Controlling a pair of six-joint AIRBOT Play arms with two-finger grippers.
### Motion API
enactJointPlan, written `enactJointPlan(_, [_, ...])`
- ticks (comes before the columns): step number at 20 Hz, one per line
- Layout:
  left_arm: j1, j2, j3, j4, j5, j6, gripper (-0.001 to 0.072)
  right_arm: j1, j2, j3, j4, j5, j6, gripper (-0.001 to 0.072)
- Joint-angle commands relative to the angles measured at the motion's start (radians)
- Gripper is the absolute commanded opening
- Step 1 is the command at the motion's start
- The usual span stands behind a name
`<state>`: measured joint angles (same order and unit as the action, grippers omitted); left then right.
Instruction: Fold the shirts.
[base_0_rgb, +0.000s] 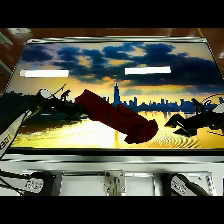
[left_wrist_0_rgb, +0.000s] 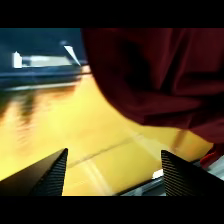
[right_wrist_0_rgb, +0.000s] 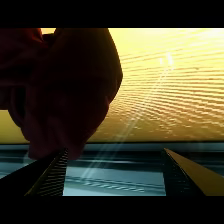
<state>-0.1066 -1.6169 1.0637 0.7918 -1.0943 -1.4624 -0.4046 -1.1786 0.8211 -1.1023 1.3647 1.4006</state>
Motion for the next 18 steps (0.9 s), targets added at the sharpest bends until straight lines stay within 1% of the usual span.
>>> enactJointPlan(1, [-0.04, -0.076, -0.02, -0.16, 0.123, 0.041, 0.0703, -0.003, -0.013, -0.061, 0.034, -0.048, -0.011, 0.0692])
enactJointPlan(3, [-0.051, -0.092, -0.02, -0.196, 0.17, 0.041, 0.0693, -0.003, -0.015, -0.071, 0.066, -0.066, -0.013, 0.0692])
enactJointPlan(4, [-0.054, -0.1, -0.02, -0.212, 0.182, 0.04, 0.0538, -0.003, -0.015, -0.079, 0.089, -0.079, -0.015, 0.0692])
enactJointPlan(5, [-0.054, -0.103, -0.02, -0.225, 0.19, 0.041, 0.0325, -0.003, -0.015, -0.091, 0.111, -0.097, -0.015, 0.0692])
enactJointPlan(6, [-0.054, -0.103, -0.018, -0.227, 0.198, 0.041, 0.0133, -0.003, -0.016, -0.106, 0.132, -0.114, -0.015, 0.0692])
enactJointPlan(7, [-0.051, -0.103, -0.01, -0.226, 0.195, 0.055, 0.0055, -0.003, -0.015, -0.124, 0.159, -0.133, -0.019, 0.0692])
enactJointPlan(8, [-0.05, -0.101, 0.003, -0.226, 0.184, 0.079, 0.0042, -0.003, -0.015, -0.147, 0.193, -0.154, -0.028, 0.0692])
enactJointPlan(11, [-0.05, -0.086, 0.046, -0.224, 0.166, 0.106, 0.0041, -0.002, -0.016, -0.231, 0.319, -0.227, -0.075, 0.0692])
enactJointPlan(13, [-0.05, -0.068, 0.066, -0.223, 0.167, 0.121, 0.0041, 0.052, -0.016, -0.273, 0.347, -0.283, -0.078, 0.0692])
enactJointPlan(15, [-0.05, -0.05, 0.076, -0.223, 0.167, 0.135, 0.0041, 0.159, -0.016, -0.289, 0.346, -0.346, -0.074, 0.0691])
enactJointPlan(16, [-0.049, -0.042, 0.079, -0.219, 0.167, 0.135, 0.004, 0.216, -0.015, -0.288, 0.343, -0.38, -0.073, 0.0584])
enactJointPlan(17, [-0.049, -0.032, 0.083, -0.21, 0.167, 0.135, 0.004, 0.256, -0.015, -0.288, 0.345, -0.404, -0.073, 0.0289])
enactJointPlan(18, [-0.045, -0.019, 0.089, -0.2, 0.162, 0.134, 0.004, 0.272, -0.015, -0.281, 0.344, -0.408, -0.074, 0.0059])
